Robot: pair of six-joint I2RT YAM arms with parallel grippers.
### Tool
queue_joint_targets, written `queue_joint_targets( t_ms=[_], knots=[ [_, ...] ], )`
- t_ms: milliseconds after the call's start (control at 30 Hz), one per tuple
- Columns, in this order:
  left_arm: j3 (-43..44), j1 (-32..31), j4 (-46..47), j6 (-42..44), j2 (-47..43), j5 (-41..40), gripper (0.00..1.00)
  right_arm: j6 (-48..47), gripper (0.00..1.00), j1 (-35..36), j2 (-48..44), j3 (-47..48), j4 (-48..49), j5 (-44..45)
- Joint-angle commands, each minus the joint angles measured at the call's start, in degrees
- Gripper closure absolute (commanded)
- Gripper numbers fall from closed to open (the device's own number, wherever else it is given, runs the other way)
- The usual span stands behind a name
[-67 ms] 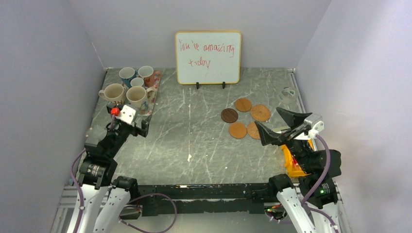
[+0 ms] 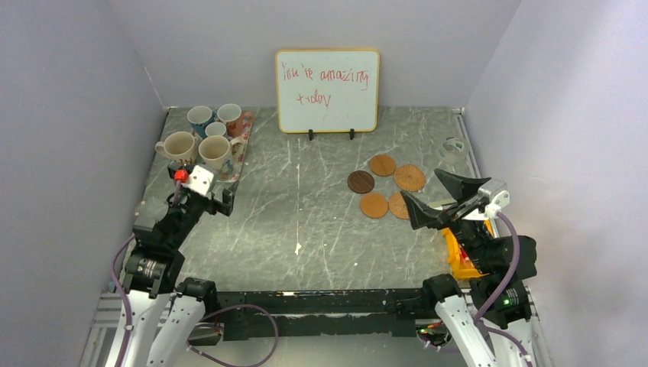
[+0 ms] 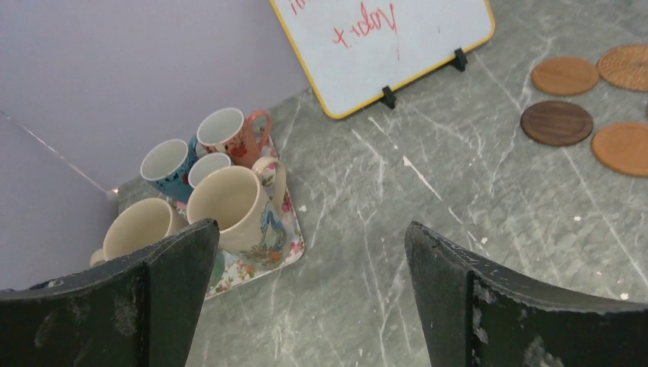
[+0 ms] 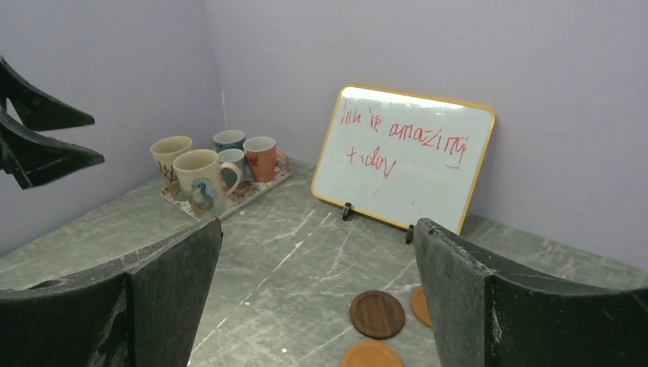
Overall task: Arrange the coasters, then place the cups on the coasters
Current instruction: Move the coaster to the center of the board.
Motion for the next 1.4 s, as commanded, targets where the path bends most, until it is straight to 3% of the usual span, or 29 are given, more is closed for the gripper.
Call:
queue_joint_targets(
  t_ms=[0,167,267,367,600,867,1100,1367],
  knots=[
    [3.7,0.1,-0.9,2.4,4.4,-1.7,0.04,0.1,0.0,1.2,3.1,3.6,-1.7,3.3],
    [7.4,0.1,-3.4,10.6,9.2,8.9,0.04,-10.0,0.0,2.0,6.1,4.8,-3.3,-4.2],
    [8.6,0.0,-1.0,10.8,12.1,13.2,0.04,-18.6,0.0,2.0,6.4,4.0,-6.0,-14.8],
    [8.8,-0.2,3.8,9.2,16.2,15.3,0.04,-21.0,0.0,1.8,4.8,0.4,-4.3,-17.9],
    [11.4,-10.1,11.7,10.7,31.1,3.6,0.04,-24.6,0.0,0.3,3.3,-4.3,-2.0,-12.3],
    [13.4,-21.6,21.2,13.4,47.2,-10.3,0.04,-26.1,0.0,-3.8,3.7,-7.0,-1.4,-11.5],
    [18.1,-26.7,25.6,9.4,58.1,-11.2,0.04,-26.2,0.0,-5.5,5.3,-8.6,0.5,-8.2],
    [31.8,-31.4,20.5,3.5,73.5,-12.0,0.04,-25.9,0.0,-6.8,4.6,-10.4,3.7,-1.4]
  ],
)
